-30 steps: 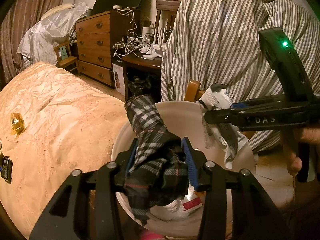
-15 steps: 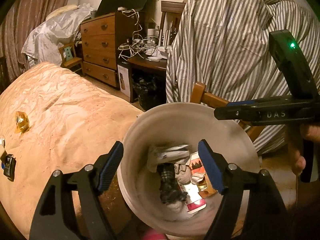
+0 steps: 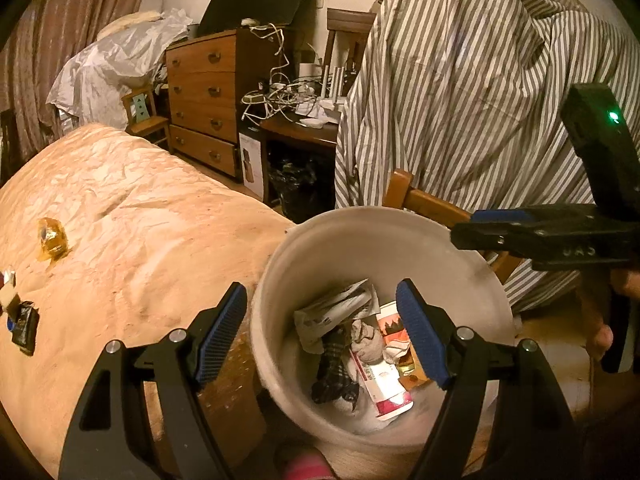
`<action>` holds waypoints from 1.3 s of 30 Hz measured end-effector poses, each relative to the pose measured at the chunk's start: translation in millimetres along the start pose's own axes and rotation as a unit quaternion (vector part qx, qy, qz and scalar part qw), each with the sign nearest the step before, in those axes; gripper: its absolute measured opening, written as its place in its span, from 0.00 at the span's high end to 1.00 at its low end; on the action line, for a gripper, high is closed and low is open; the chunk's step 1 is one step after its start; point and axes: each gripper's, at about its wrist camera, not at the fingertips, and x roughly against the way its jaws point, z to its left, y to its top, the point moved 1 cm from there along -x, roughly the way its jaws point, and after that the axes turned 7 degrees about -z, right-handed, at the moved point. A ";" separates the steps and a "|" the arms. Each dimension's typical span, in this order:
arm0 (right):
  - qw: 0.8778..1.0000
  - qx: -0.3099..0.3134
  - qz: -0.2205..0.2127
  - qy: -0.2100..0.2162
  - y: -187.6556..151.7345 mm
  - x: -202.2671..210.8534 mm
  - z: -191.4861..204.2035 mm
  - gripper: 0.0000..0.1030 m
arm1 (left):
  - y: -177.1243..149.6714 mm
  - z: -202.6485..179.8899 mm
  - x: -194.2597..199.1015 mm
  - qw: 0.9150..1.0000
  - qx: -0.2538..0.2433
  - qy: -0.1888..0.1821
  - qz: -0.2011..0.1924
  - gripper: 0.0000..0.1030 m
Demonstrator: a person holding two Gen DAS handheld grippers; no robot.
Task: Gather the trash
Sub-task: 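Open both tools to drop the cloth and wrapper into the bucket, then grasp the black Face tissue pack with the left tool while the right tool grasps the beige sponge pad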
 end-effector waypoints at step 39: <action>0.970 0.118 0.028 0.211 -13.6 -158.8 340.8 0.18 | -90.4 354.7 50.2 0.971 0.172 0.160 0.046 0.26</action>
